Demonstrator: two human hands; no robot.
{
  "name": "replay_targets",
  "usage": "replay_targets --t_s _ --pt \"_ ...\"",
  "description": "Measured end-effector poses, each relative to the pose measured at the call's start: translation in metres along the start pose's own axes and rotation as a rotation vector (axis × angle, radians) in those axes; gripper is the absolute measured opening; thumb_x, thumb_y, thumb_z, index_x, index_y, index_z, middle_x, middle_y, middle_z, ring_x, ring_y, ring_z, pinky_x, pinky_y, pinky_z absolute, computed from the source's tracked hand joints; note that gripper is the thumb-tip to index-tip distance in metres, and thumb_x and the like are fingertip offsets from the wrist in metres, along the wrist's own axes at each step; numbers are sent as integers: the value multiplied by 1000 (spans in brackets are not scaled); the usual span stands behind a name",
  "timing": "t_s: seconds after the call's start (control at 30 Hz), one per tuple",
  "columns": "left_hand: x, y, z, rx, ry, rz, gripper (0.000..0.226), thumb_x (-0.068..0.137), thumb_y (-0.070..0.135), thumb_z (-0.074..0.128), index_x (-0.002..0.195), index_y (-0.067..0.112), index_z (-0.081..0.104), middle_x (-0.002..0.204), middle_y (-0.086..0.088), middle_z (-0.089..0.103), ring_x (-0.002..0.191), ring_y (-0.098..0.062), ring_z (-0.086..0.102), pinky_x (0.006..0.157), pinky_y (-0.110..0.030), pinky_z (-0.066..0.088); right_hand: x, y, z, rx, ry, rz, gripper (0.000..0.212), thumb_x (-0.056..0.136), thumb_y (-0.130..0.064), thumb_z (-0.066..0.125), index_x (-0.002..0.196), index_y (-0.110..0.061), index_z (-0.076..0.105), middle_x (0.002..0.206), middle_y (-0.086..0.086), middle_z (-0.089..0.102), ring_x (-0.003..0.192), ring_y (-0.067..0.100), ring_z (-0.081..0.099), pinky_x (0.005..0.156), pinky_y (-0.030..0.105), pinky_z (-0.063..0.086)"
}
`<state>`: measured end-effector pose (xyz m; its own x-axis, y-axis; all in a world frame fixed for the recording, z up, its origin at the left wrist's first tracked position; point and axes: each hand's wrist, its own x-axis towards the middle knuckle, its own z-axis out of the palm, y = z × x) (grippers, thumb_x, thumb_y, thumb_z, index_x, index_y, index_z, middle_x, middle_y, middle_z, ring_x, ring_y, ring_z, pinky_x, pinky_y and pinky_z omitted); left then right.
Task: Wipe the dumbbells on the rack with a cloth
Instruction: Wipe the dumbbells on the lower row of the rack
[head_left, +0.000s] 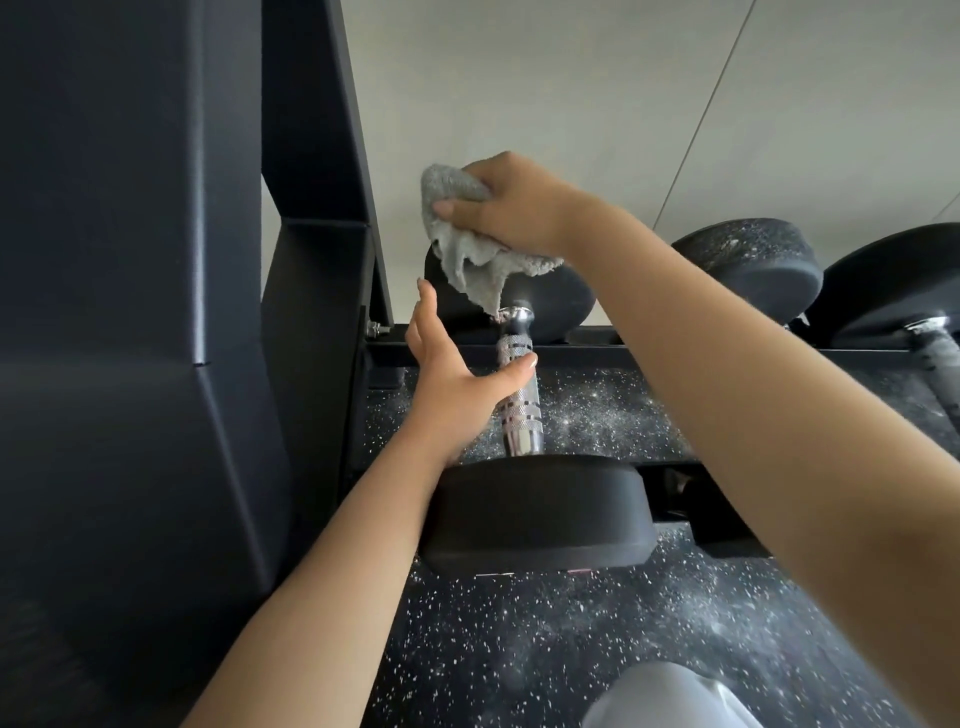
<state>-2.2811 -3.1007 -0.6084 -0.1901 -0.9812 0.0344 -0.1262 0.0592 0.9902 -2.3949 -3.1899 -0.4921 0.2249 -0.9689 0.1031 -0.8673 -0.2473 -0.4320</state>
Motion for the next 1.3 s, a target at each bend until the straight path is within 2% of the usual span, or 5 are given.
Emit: replay_targets --t_s 0.37,0.47,0.8,1.17,1.3 --pt "8 -10 -1 -122 -49 -58 124 75 29 80 143 48 -22 160 13 -8 141 2 1 119 -40 13 -30 53 -14 562 -30 31 19 95 -42 61 90 -24 65 77 -6 73 75 17 73 68 36 61" --pt "8 -11 -2 -111 -54 -58 123 77 31 79 142 46 -25 160 12 -7 141 3 1 119 -37 12 -22 30 -18 399 -53 -7 21 97 -35 60 81 -22 61 58 -14 62 49 -4 57 50 14 45" --pt "7 -17 -2 -95 -10 -7 87 64 44 85 134 33 35 142 13 44 132 -6 40 112 -34 31 30 -39 19 -402 -306 11 20 94 -33 53 86 -18 64 69 -6 59 67 16 57 55 24 40" --pt "8 -13 -2 -109 -62 -69 124 75 35 80 141 49 -24 161 7 -5 144 0 1 120 -41 13 -20 41 -29 480 -178 71 25 91 -48 64 91 -25 70 90 3 75 82 21 74 71 35 59" --pt "9 -14 -3 -102 -64 -68 125 75 35 80 141 49 -26 161 8 -6 144 1 0 120 -40 12 -11 18 -22 254 -140 67 22 94 -45 60 87 -24 66 76 -6 69 62 7 65 62 23 50"
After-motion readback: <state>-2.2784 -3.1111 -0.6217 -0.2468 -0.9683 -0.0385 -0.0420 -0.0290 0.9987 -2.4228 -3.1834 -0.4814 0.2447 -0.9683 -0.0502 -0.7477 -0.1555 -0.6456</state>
